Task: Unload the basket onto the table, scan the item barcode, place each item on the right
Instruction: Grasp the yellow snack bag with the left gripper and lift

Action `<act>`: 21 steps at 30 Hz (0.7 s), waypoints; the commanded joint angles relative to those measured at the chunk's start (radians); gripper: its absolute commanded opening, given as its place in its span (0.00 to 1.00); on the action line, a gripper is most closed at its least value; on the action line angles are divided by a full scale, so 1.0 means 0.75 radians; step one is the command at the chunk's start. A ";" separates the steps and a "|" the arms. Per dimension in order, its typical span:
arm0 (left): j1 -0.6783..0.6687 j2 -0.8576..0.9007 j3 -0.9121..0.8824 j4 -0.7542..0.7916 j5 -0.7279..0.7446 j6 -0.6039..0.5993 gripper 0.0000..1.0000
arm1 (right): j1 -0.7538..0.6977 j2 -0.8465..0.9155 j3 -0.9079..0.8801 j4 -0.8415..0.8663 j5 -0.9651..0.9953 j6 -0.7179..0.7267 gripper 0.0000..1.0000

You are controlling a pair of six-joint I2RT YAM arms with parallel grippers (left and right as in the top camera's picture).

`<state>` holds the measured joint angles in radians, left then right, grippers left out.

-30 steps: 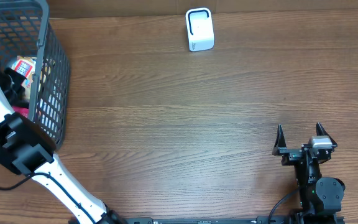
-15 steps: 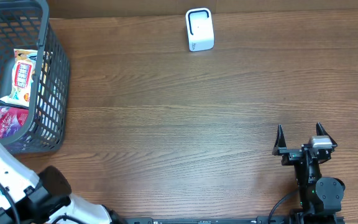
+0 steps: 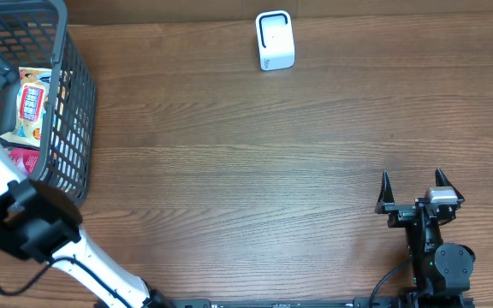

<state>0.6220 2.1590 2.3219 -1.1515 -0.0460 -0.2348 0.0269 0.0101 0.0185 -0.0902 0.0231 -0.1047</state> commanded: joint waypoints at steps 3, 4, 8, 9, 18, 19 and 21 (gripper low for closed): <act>-0.067 0.201 -0.006 0.084 -0.101 0.252 1.00 | -0.002 -0.010 -0.014 0.009 -0.003 -0.001 1.00; -0.071 0.231 -0.006 0.094 -0.131 0.255 1.00 | -0.002 -0.010 -0.014 0.009 -0.003 -0.001 1.00; -0.072 0.331 -0.006 0.137 -0.153 0.364 1.00 | -0.002 -0.010 -0.014 0.009 -0.003 -0.001 1.00; -0.072 0.367 -0.006 0.153 -0.152 0.395 1.00 | -0.002 -0.010 -0.014 0.009 -0.003 -0.001 1.00; -0.072 0.529 -0.006 0.222 -0.180 0.428 0.99 | -0.002 -0.010 -0.014 0.009 -0.003 -0.001 1.00; -0.072 0.541 -0.006 0.213 -0.139 0.428 0.97 | -0.002 -0.010 -0.014 0.009 -0.003 -0.001 1.00; -0.073 0.565 -0.007 0.189 -0.065 0.428 0.89 | -0.002 -0.010 -0.014 0.009 -0.003 -0.001 1.00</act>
<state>0.5644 2.5160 2.3161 -0.9821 -0.1623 0.0605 0.0269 0.0101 0.0185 -0.0898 0.0235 -0.1047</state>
